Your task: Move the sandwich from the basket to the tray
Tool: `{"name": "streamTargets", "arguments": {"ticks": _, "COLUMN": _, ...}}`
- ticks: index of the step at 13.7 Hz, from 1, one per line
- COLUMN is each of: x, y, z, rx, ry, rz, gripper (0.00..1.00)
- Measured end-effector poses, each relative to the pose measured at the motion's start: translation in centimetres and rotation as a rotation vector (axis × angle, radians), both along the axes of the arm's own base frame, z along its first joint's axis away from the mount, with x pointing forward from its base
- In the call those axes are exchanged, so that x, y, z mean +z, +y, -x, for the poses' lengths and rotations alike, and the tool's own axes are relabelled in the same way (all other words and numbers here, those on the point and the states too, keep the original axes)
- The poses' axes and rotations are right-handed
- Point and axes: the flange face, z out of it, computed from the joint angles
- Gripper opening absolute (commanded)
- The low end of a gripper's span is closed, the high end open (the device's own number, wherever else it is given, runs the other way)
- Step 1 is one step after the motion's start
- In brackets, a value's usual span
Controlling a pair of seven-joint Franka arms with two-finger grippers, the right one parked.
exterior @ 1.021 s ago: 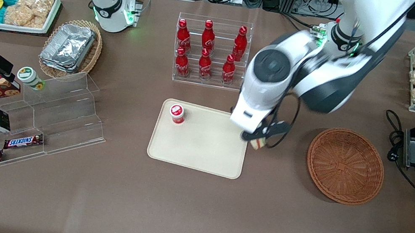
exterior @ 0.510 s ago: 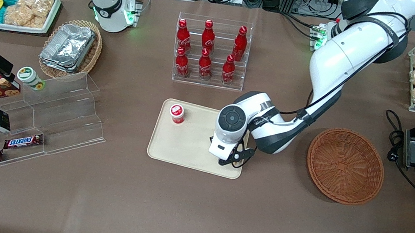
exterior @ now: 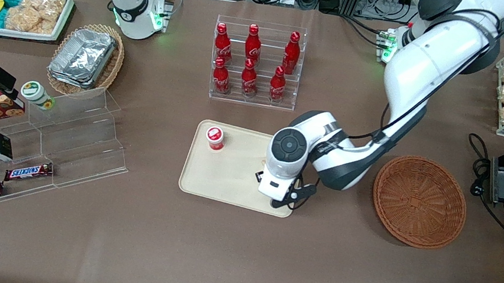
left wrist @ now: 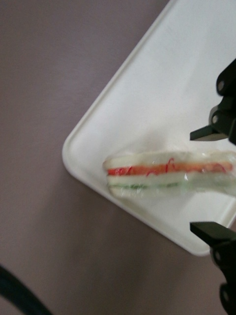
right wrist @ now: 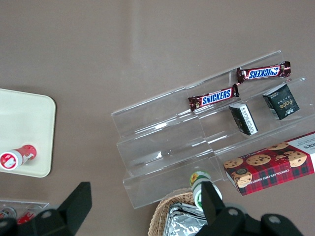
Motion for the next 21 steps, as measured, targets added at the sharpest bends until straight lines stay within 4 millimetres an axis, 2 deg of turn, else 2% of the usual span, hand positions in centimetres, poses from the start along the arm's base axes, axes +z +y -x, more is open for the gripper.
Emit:
{"name": "streamTargets", "arguments": {"ticks": 3, "x": 11.1, "y": 4.5, "z": -0.8, "rx": 0.069, "ry": -0.071, "rz": -0.044, "gripper": 1.0}}
{"name": "streamTargets", "arguments": {"ticks": 4, "x": 14.0, "y": 6.4, "z": -0.6, "rx": 0.074, "ry": -0.067, "rz": -0.063, "gripper": 1.0}}
{"name": "streamTargets", "arguments": {"ticks": 5, "x": 16.4, "y": 8.4, "z": -0.3, "rx": 0.046, "ry": -0.046, "rz": -0.069, "gripper": 1.0}}
{"name": "streamTargets", "arguments": {"ticks": 7, "x": 19.5, "y": 12.5, "z": 0.1, "rx": -0.03, "ry": -0.01, "rz": -0.072, "gripper": 1.0}}
{"name": "streamTargets", "arguments": {"ticks": 10, "x": 21.0, "y": 19.3, "z": 0.5, "rx": -0.137, "ry": 0.035, "rz": -0.056, "gripper": 1.0}}
{"name": "streamTargets", "arguments": {"ticks": 13, "x": 22.0, "y": 26.5, "z": -0.3, "rx": -0.2, "ry": 0.051, "rz": -0.029, "gripper": 1.0}}
{"name": "streamTargets", "arguments": {"ticks": 16, "x": 23.2, "y": 32.2, "z": -1.1, "rx": -0.282, "ry": 0.045, "rz": 0.012, "gripper": 1.0}}
{"name": "streamTargets", "arguments": {"ticks": 19, "x": 24.8, "y": 36.0, "z": -0.9, "rx": -0.372, "ry": 0.028, "rz": 0.028, "gripper": 1.0}}
{"name": "streamTargets", "arguments": {"ticks": 21, "x": 25.2, "y": 36.6, "z": -0.6, "rx": -0.383, "ry": 0.024, "rz": 0.015, "gripper": 1.0}}
